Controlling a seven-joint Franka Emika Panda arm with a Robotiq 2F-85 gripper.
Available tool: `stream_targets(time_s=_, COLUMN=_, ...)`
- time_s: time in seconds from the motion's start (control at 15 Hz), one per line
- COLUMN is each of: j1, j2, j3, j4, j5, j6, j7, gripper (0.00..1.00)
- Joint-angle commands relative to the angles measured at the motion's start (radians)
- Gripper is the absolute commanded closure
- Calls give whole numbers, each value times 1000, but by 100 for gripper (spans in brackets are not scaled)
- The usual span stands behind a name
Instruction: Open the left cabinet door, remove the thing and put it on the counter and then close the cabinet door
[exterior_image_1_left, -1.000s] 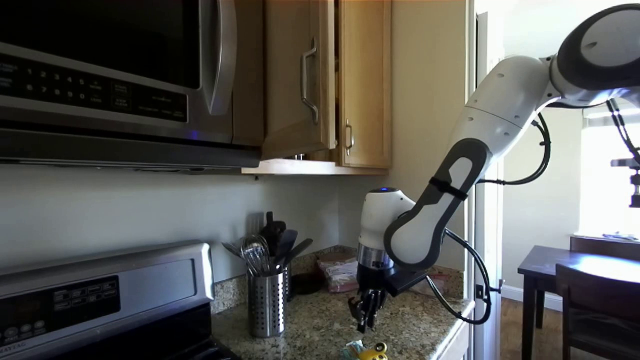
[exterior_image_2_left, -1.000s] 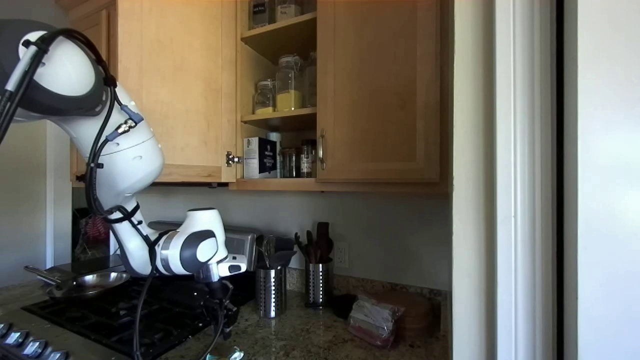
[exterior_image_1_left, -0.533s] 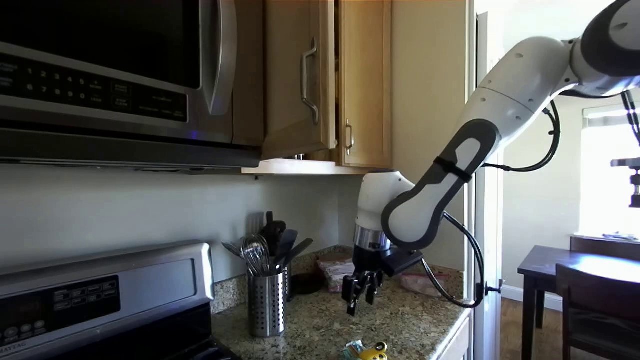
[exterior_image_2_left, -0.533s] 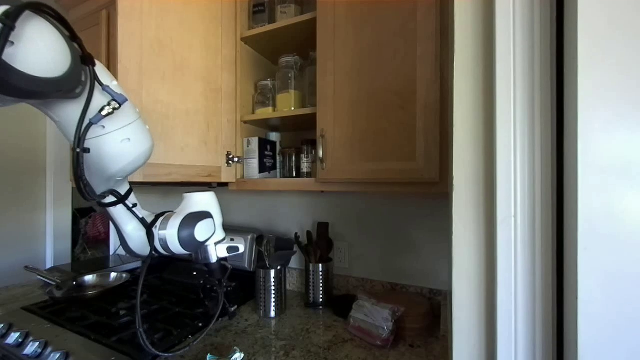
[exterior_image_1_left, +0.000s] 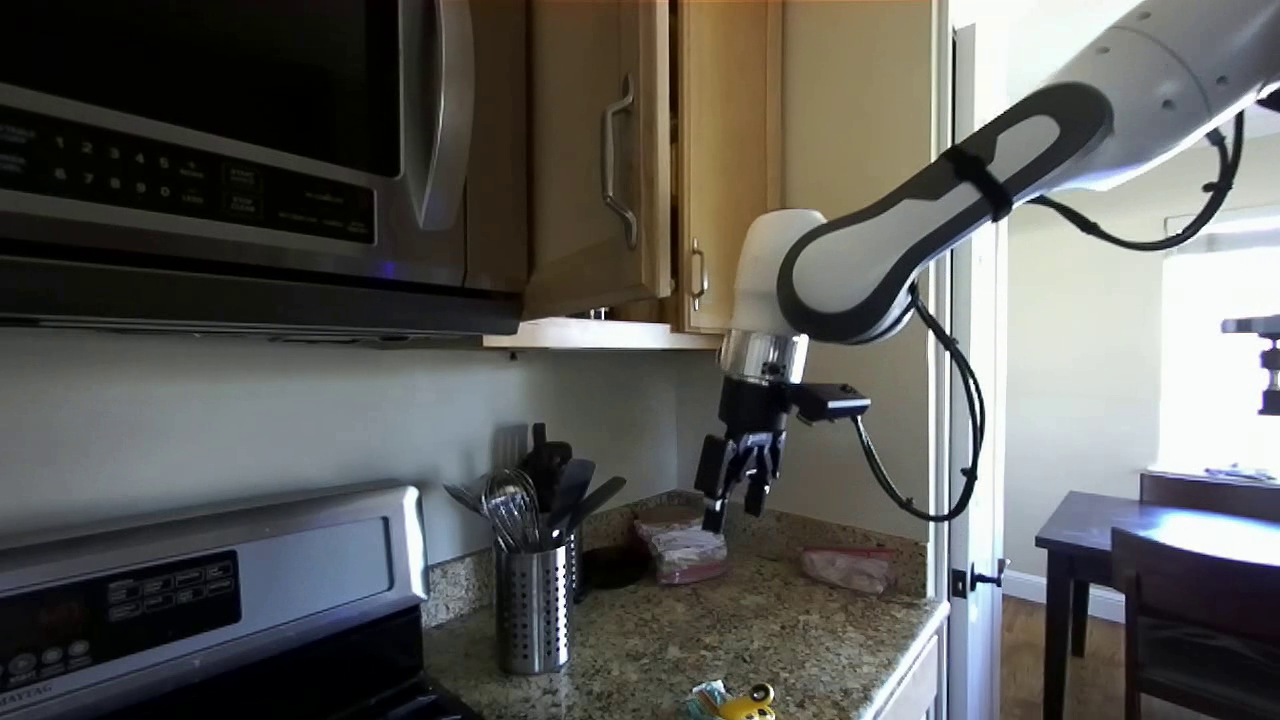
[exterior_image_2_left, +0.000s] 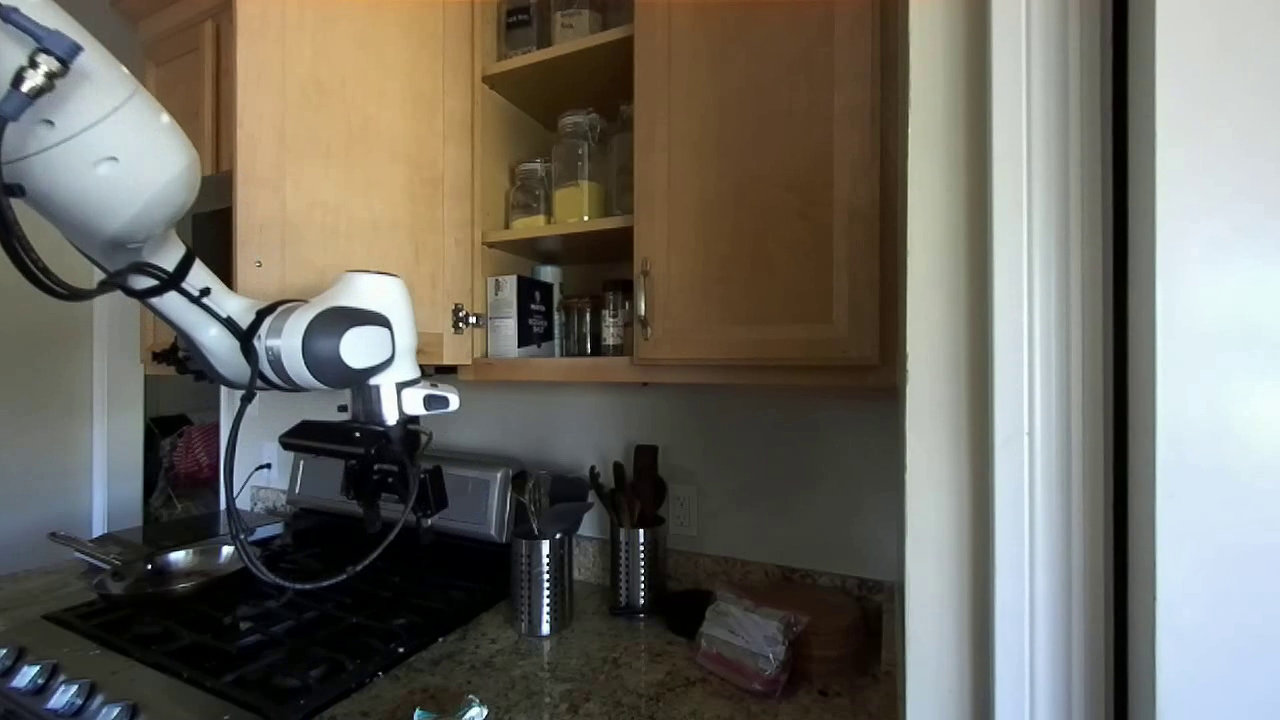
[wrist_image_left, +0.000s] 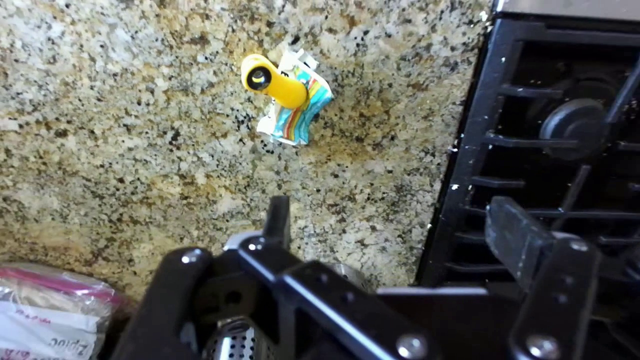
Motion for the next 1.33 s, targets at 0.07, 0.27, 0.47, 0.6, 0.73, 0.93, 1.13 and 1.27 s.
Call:
stream_targets(time_s=0.07, j1=-16, j2=-160, j3=6, j4=11, j5=27, j6=-142, j7=-98, gripper=0)
stream_targets(time_s=0.27, j1=-12, j2=-217, j3=8, j4=52, j5=20, j6=-189, j7=-120, gripper=0)
stream_targets(time_s=0.47, j1=11, j2=-266, j3=3, j4=110, j5=50, j6=-239, j7=-190, gripper=0)
stream_targets(time_s=0.6, j1=28, j2=-292, j3=-1, j4=148, j5=77, j6=-278, j7=-255, gripper=0)
stream_targets(time_s=0.73, j1=47, j2=-323, j3=3, j4=187, j5=101, j6=-315, j7=-303, gripper=0)
stream_targets(time_s=0.93, j1=76, j2=-356, j3=10, j4=234, j5=135, j6=-332, j7=-356, gripper=0)
stream_targets(time_s=1.13, j1=115, j2=-380, j3=15, j4=268, j5=186, j6=-320, j7=-394, gripper=0)
stream_targets(time_s=1.27, j1=145, j2=-384, j3=15, j4=287, j5=231, j6=-316, j7=-422, gripper=0)
